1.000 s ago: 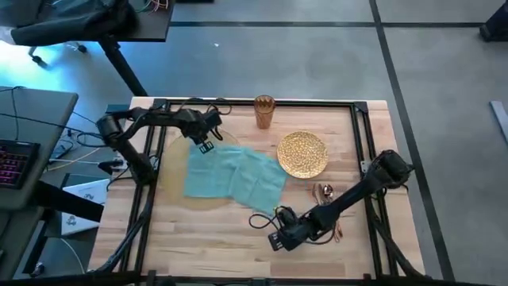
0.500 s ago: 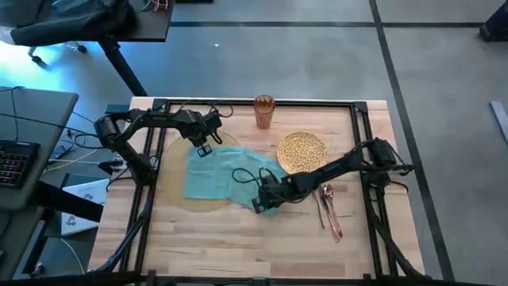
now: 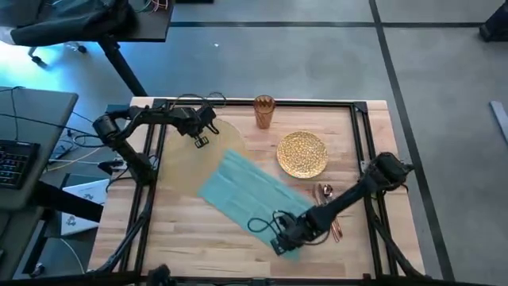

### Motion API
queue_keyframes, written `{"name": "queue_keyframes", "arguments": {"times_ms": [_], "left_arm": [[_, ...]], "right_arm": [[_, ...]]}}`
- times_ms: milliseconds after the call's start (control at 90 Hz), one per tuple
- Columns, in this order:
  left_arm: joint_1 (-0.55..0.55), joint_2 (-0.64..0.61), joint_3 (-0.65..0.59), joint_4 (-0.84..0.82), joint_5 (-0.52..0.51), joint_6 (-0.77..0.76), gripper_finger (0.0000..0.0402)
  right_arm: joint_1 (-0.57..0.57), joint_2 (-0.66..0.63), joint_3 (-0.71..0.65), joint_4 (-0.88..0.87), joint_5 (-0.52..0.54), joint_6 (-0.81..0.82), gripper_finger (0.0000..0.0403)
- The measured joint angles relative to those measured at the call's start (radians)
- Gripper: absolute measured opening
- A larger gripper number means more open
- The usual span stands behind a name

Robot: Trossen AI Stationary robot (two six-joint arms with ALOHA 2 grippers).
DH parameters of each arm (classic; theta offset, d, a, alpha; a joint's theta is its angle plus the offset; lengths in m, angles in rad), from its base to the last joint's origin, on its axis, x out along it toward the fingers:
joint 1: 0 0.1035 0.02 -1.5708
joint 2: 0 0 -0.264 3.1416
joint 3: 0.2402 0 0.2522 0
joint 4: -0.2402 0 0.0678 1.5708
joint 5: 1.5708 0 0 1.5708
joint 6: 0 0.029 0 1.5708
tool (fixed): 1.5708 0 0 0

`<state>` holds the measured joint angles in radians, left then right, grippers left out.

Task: Set table place
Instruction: Fold the blue table napkin

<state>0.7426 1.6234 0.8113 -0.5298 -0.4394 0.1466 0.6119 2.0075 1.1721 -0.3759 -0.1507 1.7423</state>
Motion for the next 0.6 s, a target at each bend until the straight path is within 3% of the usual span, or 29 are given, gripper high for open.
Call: {"name": "queue_keyframes", "arguments": {"times_ms": [156, 311, 478, 600], "left_arm": [[0.051, -0.05, 0.075, -0.124, 0.057, -0.058, 0.0009], [-0.003, -0.172, 0.084, -0.246, 0.231, -0.169, 0.0001], [-0.161, -0.303, 0.027, -0.304, 0.491, -0.369, 0.0], [-0.347, -0.369, -0.04, -0.285, 0.52, -0.535, 0.0]], "right_arm": [[0.026, -0.003, -0.001, 0.002, -0.004, 0.004, 0.0], [0.024, -0.018, -0.002, 0.003, 0.029, -0.026, 0.0], [0.025, -0.02, -0.003, 0.003, 0.077, -0.056, 0.0], [0.026, -0.02, -0.003, 0.005, 0.119, -0.086, 0.0]]}}
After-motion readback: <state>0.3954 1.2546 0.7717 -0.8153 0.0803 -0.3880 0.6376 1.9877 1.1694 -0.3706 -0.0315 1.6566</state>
